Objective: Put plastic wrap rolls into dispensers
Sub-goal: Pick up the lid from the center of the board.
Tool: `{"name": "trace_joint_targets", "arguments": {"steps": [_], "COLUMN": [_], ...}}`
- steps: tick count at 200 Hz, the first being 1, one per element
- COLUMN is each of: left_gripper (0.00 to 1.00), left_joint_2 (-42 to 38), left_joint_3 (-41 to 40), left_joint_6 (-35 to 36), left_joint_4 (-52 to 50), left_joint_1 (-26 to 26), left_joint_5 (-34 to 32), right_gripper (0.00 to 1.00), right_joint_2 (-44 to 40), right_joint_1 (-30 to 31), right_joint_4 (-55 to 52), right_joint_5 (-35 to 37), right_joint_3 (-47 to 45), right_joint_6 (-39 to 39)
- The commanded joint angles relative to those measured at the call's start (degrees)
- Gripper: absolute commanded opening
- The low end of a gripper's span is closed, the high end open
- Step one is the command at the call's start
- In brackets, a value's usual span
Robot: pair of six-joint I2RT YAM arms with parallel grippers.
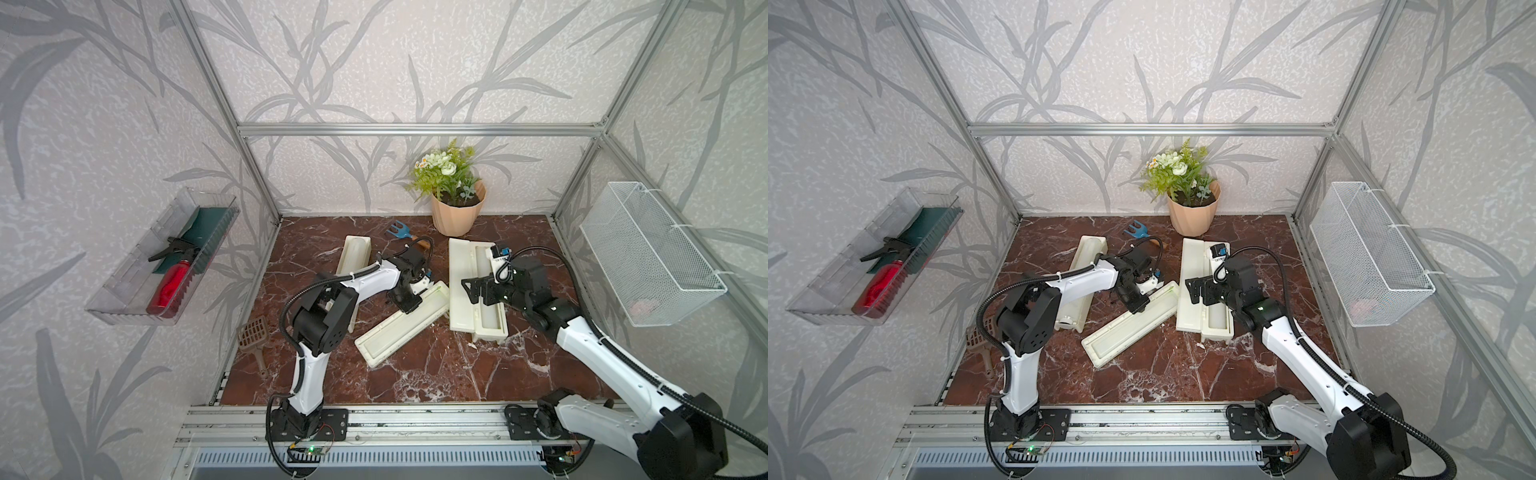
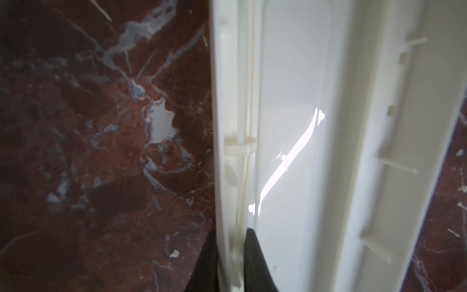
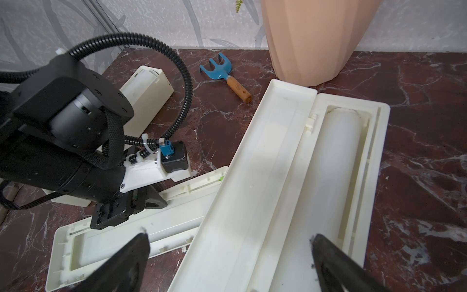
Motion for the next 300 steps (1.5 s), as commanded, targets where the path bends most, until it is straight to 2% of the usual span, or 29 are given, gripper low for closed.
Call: {"name": "trace_joint_targets", "arguments": {"steps": [1,47,65,96,128,195,218,265,300], "left_gripper": [0.01,0.0,0.0,0.0,0.0,0.0,0.0,0.0,0.0], "left_joint_2": [-5.0,-8.8,-8.8,-7.1,-8.7,-11.2,-11.5,-10.9,-12.2], "left_joint_3": [1.0,0.3,0.4,1.6,-0.4,-0.3,0.4,1.2,-0.1], "left_joint_6": [-0.9,-1.3,-1.1,-3.9,-6.4,-9.4,-11.4,-15.8,-19.4], "left_joint_4": [-1.7,-2.1,-1.7,-2.5,0.2,4.3,6.3,11.1,16.1], "left_joint_1": [1.0,2.9,3.4,5.9,10.8,17.4,18.3,18.3,18.3], "left_joint_5": [-2.2,-4.1,-2.5,6.1,15.3,27.5,31.4,38.0,41.1], "right_gripper": [1.0,1.0,1.0,0.99,0.99,0.99,0.99,0.99,0.99], "right_joint_2": [0.8,3.9,6.1,7.5,7.1,12.8,15.3,22.0,28.1], "right_joint_1": [-0.2,-0.2,-0.2,-0.2,-0.2,-0.2,0.1,3.8,5.7], "right_joint_4": [2.0,4.4,5.3,5.4,5.5,9.2,13.0,21.1,22.9], "right_joint_5": [-1.4,-4.8,-7.3,-8.3,-8.4,-15.0,-17.5,-17.0,-13.5], "right_joint_3": [-0.4,-0.6,-0.1,0.3,0.1,1.9,2.8,7.2,12.0], "right_joint_6": [0.1,1.9,3.2,4.0,4.0,7.9,11.7,17.6,20.8]}}
